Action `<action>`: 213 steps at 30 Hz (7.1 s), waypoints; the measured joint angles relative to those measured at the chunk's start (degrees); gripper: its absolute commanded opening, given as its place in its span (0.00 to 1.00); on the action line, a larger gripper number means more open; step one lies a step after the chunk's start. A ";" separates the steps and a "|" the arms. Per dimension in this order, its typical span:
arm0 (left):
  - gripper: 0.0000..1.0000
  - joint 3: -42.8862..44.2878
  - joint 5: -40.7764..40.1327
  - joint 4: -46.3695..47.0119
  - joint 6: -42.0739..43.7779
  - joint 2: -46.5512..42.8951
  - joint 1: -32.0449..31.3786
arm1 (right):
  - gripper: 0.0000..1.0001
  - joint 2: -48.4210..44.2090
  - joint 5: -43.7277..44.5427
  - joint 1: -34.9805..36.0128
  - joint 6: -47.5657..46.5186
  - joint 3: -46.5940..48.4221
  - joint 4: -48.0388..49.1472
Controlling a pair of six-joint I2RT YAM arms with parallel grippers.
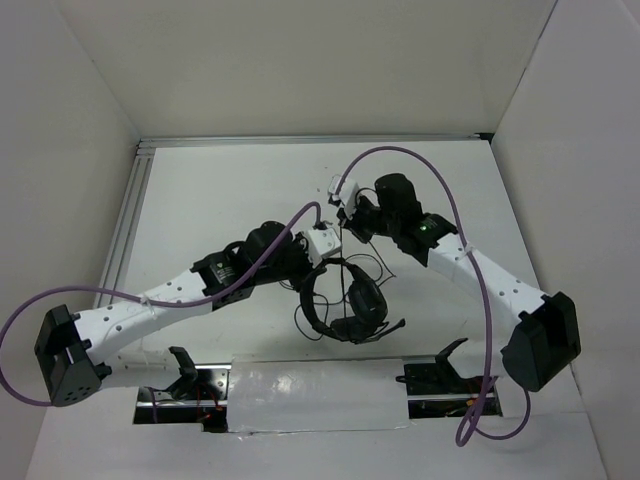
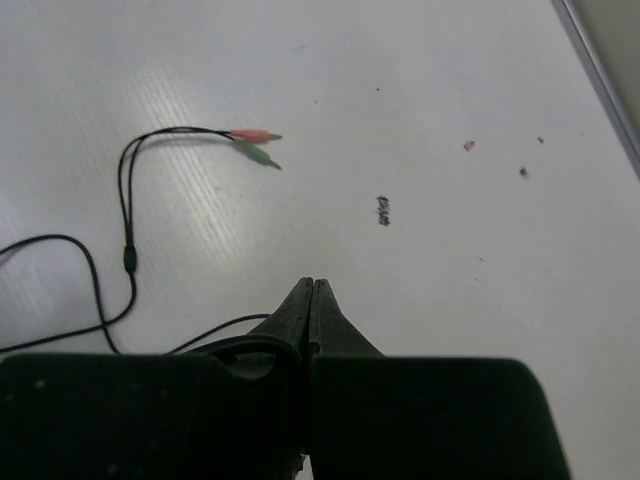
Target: Wrap the headphones
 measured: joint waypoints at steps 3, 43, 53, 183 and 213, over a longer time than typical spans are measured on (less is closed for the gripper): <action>0.00 0.17 -0.72 -0.44 0.04 0.00 -0.42 | 0.00 1.05 -3.13 -0.11 3.32 -2.58 3.76; 0.00 49.35 -11.61 -20.06 -12.39 18.75 15.89 | 0.00 -3.78 -9.07 -10.27 44.85 -41.94 45.92; 0.00 59.01 -22.73 -30.18 -30.21 31.12 28.72 | 0.00 -17.70 14.40 2.08 48.13 -41.03 32.74; 0.00 60.81 -19.96 -37.33 -31.76 35.76 38.58 | 0.00 -27.82 12.61 2.54 51.82 -32.87 22.10; 0.00 26.21 -20.57 -24.59 -15.89 37.03 15.87 | 0.00 -12.61 19.39 9.66 1.64 -6.86 9.05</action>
